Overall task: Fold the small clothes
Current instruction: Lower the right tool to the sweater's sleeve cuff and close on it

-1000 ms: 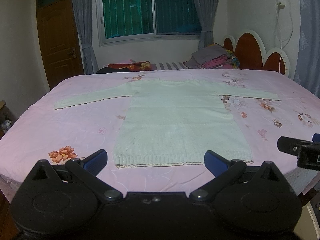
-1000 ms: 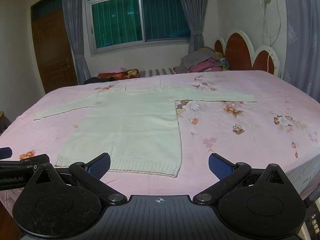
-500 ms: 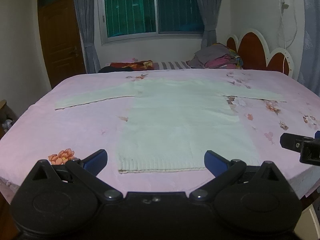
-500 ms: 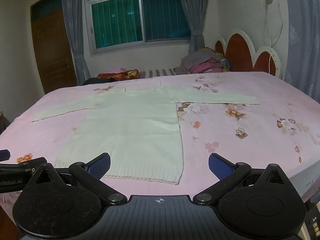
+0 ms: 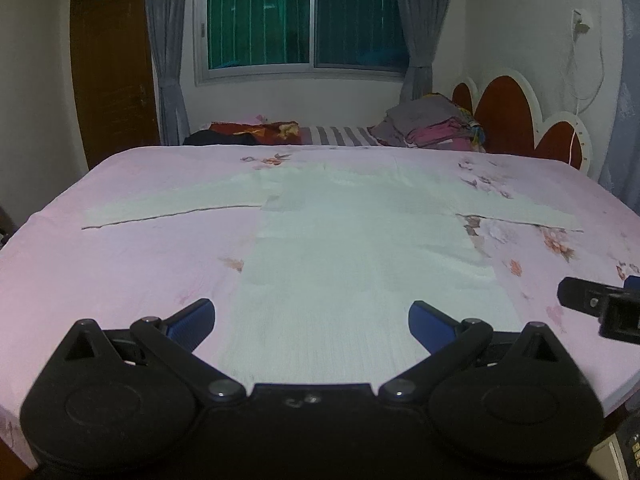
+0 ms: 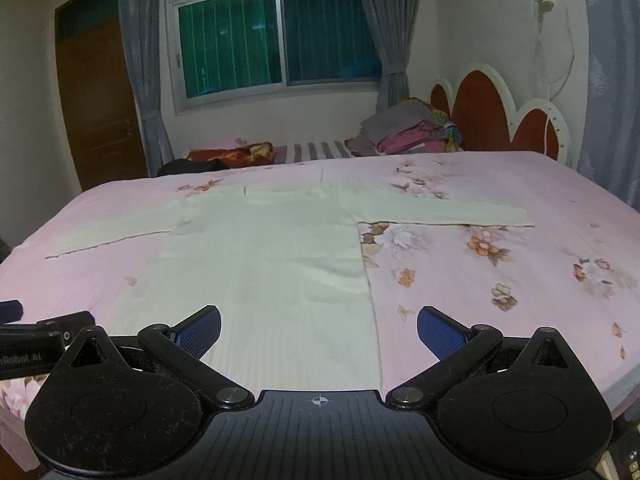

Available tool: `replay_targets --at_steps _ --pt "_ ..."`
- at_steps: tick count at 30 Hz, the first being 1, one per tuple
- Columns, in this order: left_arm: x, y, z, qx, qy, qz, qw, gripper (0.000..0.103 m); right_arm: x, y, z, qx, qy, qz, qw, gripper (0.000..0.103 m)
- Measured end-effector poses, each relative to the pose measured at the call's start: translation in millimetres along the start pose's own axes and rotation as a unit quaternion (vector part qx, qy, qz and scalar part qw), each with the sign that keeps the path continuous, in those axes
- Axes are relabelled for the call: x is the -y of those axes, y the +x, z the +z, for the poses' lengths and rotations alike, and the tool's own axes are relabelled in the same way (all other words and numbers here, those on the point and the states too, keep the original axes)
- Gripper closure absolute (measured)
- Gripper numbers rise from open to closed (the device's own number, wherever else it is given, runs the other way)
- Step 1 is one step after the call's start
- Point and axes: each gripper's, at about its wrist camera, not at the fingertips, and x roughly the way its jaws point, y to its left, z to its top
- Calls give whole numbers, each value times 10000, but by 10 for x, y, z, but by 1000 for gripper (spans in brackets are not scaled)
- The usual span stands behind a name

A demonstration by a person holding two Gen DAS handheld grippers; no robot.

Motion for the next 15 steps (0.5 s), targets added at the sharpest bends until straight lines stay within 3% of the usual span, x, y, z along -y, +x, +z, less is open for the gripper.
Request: replay_targets --at_steps 5,10,15 --pt "-54 247 166 33 87 -34 10000 0 18 269 164 2 86 -67 9999 0" --pt "-91 401 353 322 469 -168 9982 0 8 506 398 96 211 -181 9996 0" --pt "-189 563 563 284 385 -416 9980 0 -14 733 598 196 370 -146 9990 0"
